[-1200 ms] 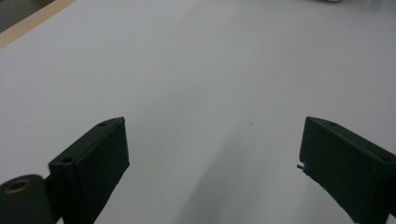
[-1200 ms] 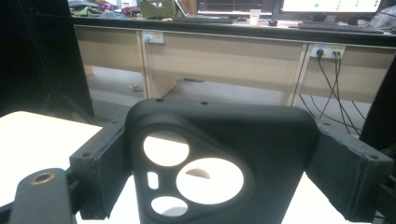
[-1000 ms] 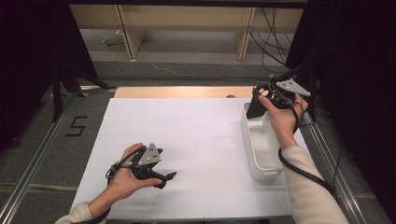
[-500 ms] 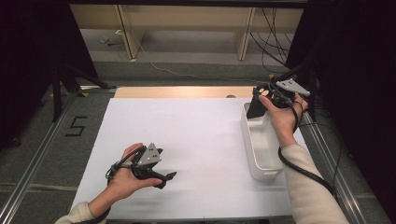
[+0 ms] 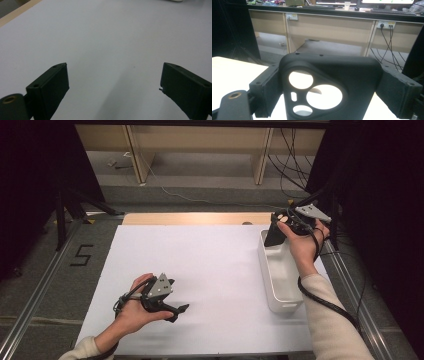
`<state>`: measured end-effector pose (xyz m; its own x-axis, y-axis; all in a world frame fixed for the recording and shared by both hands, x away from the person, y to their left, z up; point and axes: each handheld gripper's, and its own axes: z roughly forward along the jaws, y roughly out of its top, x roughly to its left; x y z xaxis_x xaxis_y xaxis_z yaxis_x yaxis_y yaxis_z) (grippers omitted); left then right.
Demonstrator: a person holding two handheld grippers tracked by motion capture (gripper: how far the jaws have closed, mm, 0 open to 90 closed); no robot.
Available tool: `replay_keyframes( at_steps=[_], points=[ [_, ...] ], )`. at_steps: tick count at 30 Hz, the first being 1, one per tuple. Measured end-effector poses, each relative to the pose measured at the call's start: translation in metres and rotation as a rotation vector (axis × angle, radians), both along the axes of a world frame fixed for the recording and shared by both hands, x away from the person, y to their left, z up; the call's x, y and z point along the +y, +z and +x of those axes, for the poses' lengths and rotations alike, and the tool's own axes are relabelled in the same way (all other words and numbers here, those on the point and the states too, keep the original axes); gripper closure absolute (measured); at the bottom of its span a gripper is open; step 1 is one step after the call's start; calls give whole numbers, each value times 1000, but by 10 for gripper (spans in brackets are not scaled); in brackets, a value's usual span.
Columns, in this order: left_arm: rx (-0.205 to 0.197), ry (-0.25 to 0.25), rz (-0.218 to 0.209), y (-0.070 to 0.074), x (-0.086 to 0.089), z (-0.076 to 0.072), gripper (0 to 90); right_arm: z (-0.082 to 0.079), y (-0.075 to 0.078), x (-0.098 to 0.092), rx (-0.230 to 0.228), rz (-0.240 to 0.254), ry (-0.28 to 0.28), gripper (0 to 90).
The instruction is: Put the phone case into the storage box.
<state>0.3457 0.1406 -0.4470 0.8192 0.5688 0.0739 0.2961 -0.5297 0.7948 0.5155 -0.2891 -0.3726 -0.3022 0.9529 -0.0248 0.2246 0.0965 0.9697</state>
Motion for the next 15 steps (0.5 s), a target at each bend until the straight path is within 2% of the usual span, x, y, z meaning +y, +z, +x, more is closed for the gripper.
replay_keyframes(
  at_steps=[15],
  points=[
    [1,0,-2,0,0,0,79,3,-2,1,8,-11,2,150]
  ],
)
